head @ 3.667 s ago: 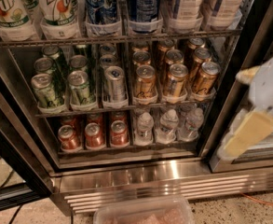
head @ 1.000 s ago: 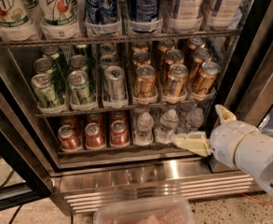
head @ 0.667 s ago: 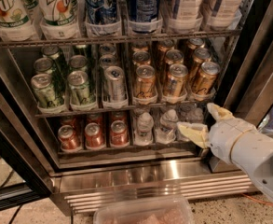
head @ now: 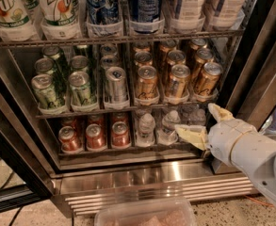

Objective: Pick orange can from middle shelf of fridge

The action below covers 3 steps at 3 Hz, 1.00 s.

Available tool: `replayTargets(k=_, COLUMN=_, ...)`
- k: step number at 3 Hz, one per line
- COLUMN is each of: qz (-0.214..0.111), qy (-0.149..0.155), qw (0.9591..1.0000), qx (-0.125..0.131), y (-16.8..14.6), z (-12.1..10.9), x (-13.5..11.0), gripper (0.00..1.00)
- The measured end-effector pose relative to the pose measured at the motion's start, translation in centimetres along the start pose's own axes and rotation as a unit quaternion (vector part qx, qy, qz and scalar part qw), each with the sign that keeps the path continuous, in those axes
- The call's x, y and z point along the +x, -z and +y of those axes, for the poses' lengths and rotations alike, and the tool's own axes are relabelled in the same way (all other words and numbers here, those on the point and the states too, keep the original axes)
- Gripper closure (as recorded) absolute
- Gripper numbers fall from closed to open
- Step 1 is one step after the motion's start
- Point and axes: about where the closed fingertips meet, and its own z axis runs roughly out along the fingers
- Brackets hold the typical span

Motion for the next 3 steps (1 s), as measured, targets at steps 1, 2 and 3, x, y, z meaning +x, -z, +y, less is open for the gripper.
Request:
replayTargets(k=1, qz=-0.018, qy=-0.002, qw=0.9998, qx=0.001, y=-0.9, z=0.2, x=-0.7, gripper=0.35)
replayTargets(k=2, qz=-0.054, qy=0.002, qw=0.9985, qx=0.010, y=-2.2, z=-0.1, x=-2.0, gripper=0.36)
replayTargets(k=3, qz=-0.086, qy=0.001, qw=0.9959, qx=0.026, y=-3.4, z=-0.8, x=-3.0, gripper=0.45)
